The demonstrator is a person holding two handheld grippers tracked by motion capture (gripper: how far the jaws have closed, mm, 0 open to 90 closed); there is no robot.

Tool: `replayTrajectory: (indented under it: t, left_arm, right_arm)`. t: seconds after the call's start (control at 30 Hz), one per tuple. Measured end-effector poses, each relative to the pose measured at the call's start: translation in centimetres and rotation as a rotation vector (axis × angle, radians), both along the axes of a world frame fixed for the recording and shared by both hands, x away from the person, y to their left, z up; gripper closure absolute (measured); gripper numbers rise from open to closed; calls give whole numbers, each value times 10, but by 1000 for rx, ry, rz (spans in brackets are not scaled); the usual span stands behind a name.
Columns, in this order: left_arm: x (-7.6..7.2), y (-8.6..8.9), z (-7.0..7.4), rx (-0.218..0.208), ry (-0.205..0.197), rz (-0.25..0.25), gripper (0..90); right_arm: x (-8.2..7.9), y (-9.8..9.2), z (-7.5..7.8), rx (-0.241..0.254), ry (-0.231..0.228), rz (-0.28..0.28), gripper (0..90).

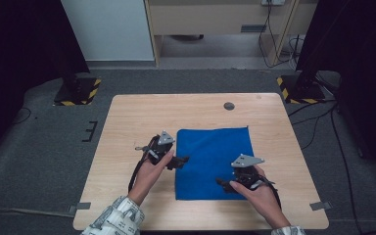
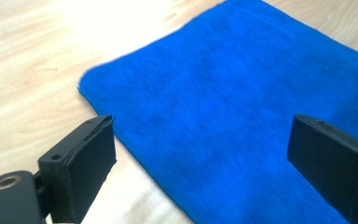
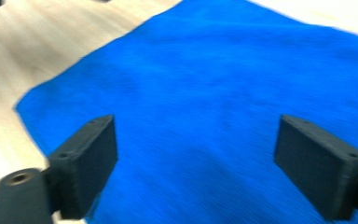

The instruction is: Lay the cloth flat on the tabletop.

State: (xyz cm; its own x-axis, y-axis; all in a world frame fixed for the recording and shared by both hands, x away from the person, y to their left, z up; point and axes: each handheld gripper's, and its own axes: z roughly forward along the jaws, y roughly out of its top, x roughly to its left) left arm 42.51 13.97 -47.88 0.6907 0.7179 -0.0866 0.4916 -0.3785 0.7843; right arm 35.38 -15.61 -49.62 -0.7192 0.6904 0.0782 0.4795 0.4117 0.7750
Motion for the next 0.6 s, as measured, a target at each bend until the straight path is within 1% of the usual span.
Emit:
replayTrajectory:
  t: [0.03,0.1,0.17,0.23,0.3,0.37,0.43,0.47,0.53,0.6]
  left_arm:
    - [5,1,0,-21,10,0,69]
    - [12,3,-1,-42,28,-5,75]
    - [15,4,-2,-38,34,4,75]
    - [16,5,-2,-37,35,10,76]
    - [16,7,-2,-28,38,14,76]
    - [16,8,0,-19,34,12,76]
    - [15,11,3,-26,23,10,76]
    - [14,12,5,-23,19,8,76]
    - [14,14,8,-23,16,15,76]
    - [13,15,8,-24,19,16,76]
  right_arm:
    - [1,4,0,-5,8,12,184]
    - [1,15,-2,-23,20,36,187]
    - [0,26,-3,-30,15,52,187]
    - [-2,35,-2,-32,9,75,187]
    - [-4,43,-2,-31,6,86,199]
    - [-5,49,-1,-33,8,97,202]
    - [-7,55,0,-34,5,106,209]
    - [-7,57,1,-31,3,107,221]
    - [-9,60,3,-30,-3,115,235]
    - [-10,63,3,-30,2,122,239]
